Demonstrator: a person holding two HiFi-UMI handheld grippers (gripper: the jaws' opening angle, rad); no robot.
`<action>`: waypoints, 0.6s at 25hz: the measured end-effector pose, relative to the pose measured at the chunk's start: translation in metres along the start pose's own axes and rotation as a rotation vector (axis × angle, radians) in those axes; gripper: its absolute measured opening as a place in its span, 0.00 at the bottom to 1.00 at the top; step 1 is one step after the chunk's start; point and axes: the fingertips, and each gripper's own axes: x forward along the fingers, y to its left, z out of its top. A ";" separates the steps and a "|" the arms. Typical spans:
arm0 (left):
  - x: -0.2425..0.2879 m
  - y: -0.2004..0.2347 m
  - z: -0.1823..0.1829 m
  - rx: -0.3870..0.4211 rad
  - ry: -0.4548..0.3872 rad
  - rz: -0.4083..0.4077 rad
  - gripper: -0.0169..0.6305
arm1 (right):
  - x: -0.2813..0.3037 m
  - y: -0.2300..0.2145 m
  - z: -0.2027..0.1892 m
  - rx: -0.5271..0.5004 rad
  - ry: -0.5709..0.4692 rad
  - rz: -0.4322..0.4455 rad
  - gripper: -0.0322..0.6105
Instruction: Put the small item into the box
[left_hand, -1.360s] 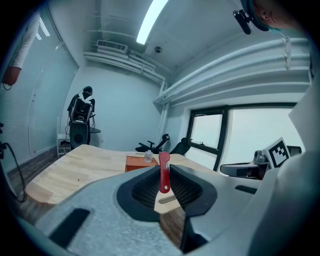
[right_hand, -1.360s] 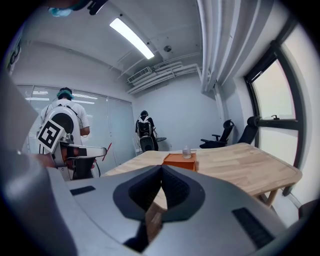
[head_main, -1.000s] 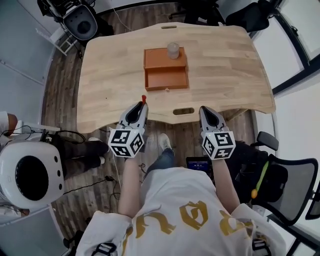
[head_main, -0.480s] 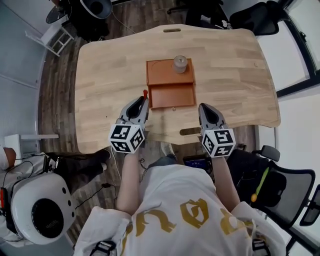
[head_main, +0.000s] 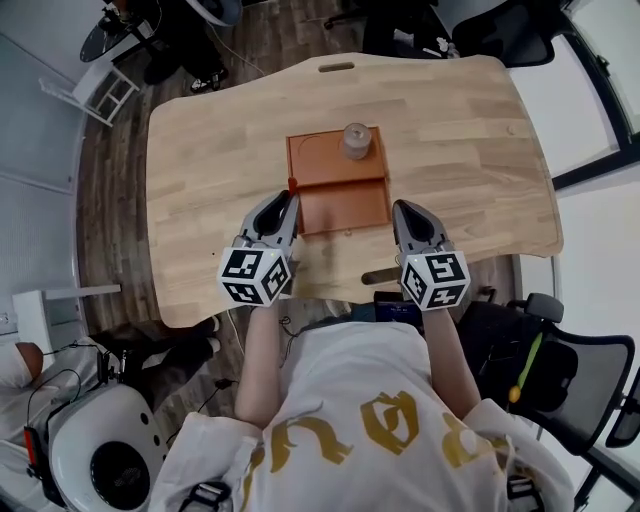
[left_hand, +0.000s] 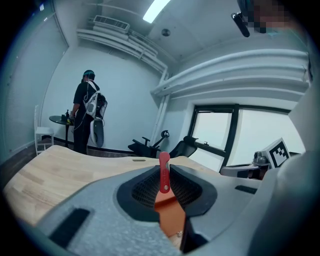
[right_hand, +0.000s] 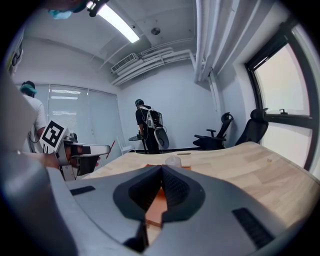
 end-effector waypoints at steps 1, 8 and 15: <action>0.003 0.002 0.002 -0.001 -0.003 0.001 0.12 | 0.004 0.000 0.003 -0.004 -0.003 0.005 0.07; 0.027 0.002 0.013 0.006 -0.012 -0.011 0.12 | 0.024 -0.013 0.012 -0.008 -0.002 0.017 0.07; 0.038 0.008 0.012 -0.002 -0.008 -0.013 0.12 | 0.034 -0.014 0.012 0.019 -0.014 0.045 0.07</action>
